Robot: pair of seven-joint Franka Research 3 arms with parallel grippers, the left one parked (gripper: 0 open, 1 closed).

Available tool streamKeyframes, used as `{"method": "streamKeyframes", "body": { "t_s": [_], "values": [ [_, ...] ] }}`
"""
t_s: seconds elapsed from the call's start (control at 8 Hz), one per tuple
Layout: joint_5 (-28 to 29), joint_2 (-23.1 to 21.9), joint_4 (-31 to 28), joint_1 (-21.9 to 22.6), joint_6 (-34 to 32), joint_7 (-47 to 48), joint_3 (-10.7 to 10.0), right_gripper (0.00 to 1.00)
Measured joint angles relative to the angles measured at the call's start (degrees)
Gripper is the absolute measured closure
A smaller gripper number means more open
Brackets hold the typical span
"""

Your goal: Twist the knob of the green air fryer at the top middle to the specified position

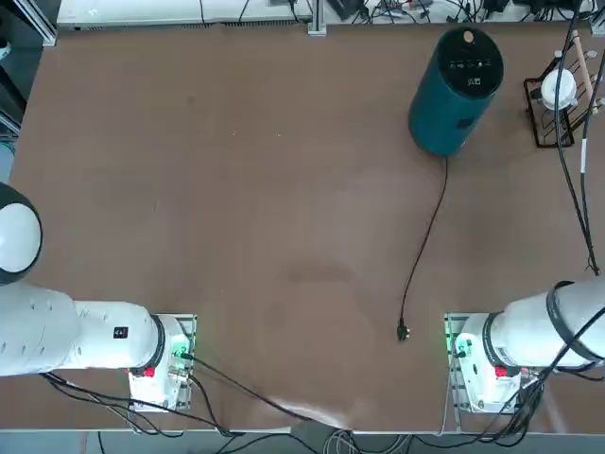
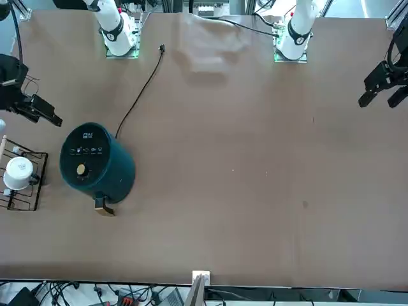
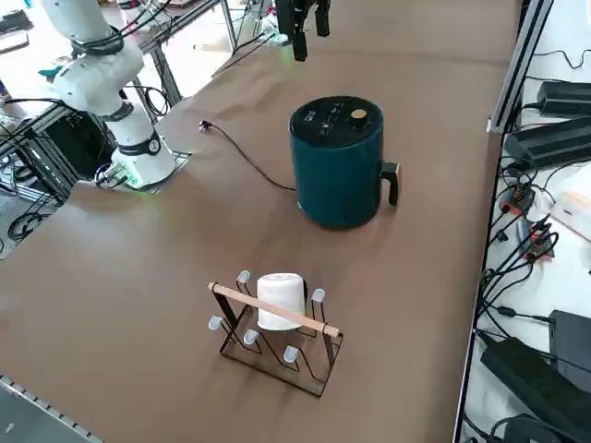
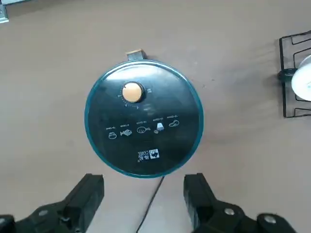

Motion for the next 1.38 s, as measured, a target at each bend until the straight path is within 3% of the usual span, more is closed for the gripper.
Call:
{"method": "streamKeyframes", "body": {
  "t_s": [1.38],
  "values": [
    [-3.0,1.8,-0.4,0.3,0.0,0.1,0.7,0.0]
  ]
}}
